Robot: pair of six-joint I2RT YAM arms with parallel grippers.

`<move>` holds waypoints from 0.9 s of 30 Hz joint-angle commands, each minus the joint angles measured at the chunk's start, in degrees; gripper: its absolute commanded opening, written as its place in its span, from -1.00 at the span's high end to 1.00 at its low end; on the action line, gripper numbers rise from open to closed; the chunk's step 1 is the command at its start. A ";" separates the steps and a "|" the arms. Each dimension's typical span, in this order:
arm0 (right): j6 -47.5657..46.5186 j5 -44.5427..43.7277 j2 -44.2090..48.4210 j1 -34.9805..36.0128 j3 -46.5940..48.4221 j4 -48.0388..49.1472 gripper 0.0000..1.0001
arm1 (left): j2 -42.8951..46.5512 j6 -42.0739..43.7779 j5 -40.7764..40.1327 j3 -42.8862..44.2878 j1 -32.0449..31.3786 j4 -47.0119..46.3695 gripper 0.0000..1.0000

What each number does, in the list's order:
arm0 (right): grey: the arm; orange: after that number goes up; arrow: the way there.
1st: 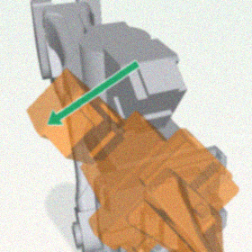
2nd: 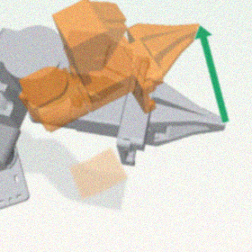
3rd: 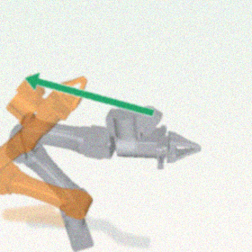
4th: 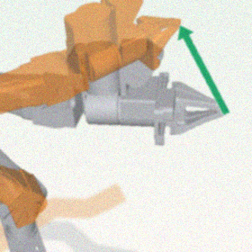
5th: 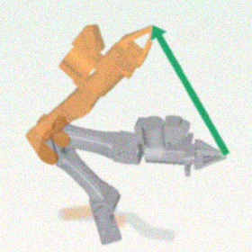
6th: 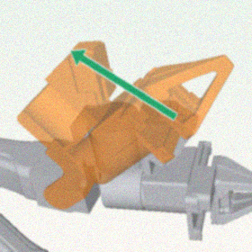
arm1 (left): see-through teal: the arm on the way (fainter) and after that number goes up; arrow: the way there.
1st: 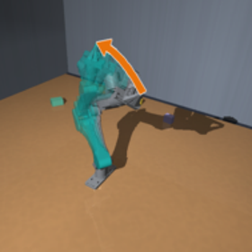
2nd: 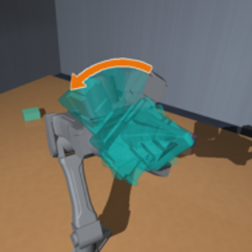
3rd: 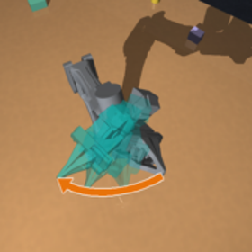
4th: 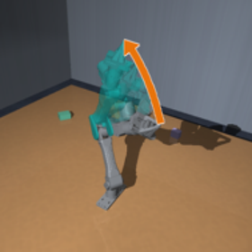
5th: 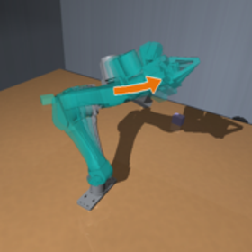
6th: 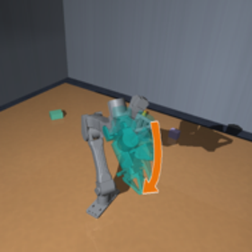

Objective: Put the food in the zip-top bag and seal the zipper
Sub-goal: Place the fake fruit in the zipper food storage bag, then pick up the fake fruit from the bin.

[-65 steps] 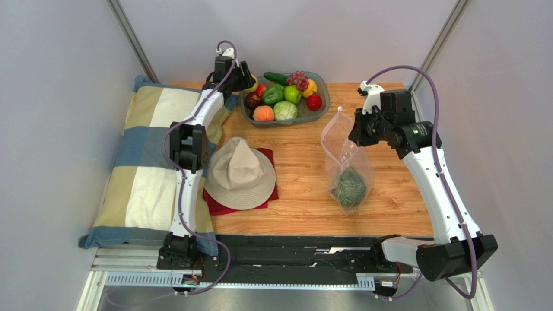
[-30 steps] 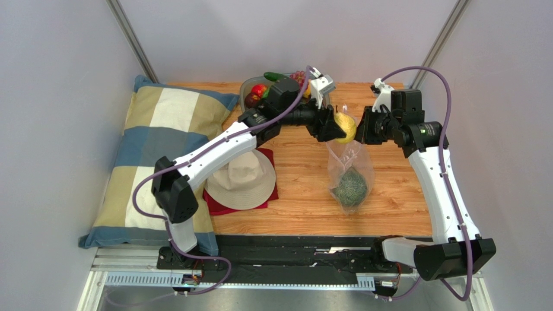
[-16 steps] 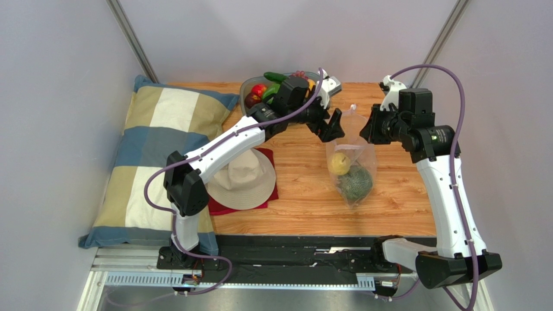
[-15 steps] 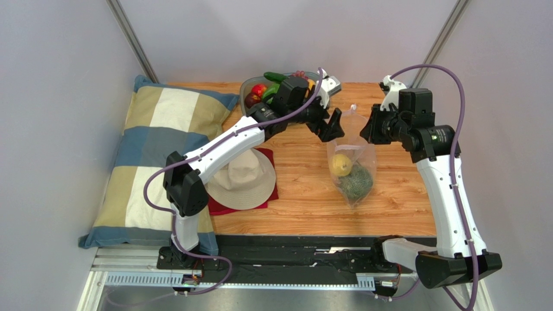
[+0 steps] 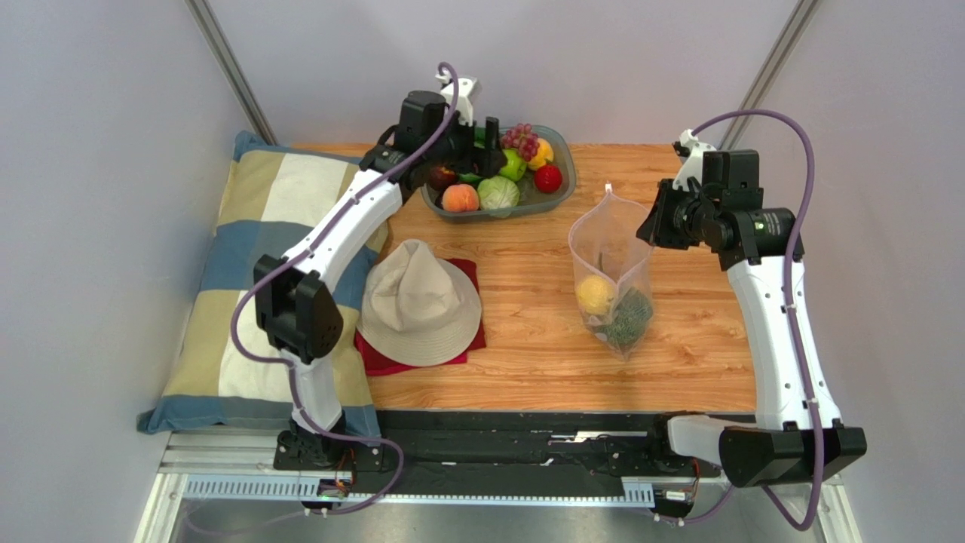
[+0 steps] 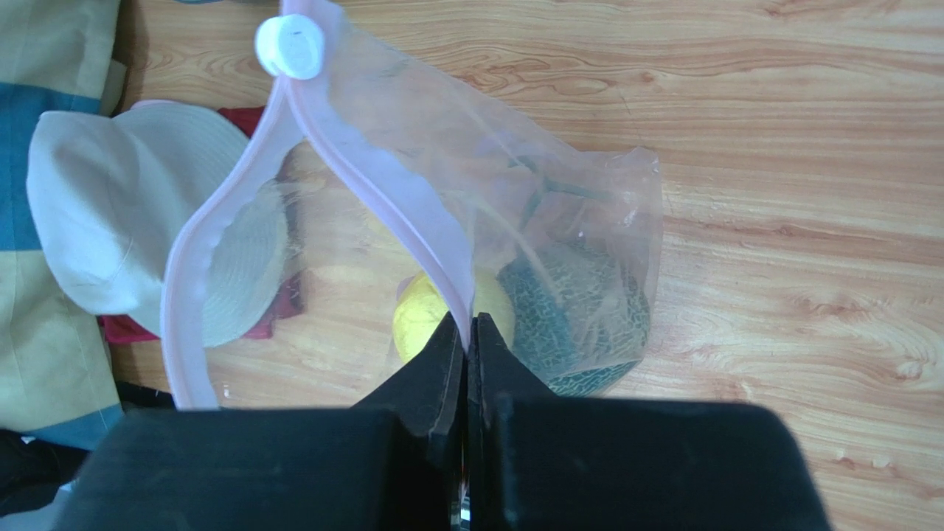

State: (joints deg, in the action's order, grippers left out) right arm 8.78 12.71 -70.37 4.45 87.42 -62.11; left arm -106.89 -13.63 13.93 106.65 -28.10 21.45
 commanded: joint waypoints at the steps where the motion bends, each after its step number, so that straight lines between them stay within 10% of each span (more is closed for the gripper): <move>1: 1.68 1.18 -1.44 -1.11 1.26 1.02 1.00 | -7.09 0.17 -13.81 2.07 1.64 7.64 -0.98; 20: 1.16 2.41 -2.32 -1.20 1.70 0.94 1.00 | -24.94 4.75 -24.48 9.45 3.40 4.65 -0.90; 27: 0.80 2.67 -2.49 -1.28 1.62 0.93 1.00 | -17.59 4.67 -22.46 5.95 3.49 2.02 -0.17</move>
State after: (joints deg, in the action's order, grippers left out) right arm 9.65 14.66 -72.79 3.49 87.42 -62.08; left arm -131.52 -9.58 -9.06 113.71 -24.86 27.22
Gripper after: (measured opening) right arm 0.010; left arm 0.880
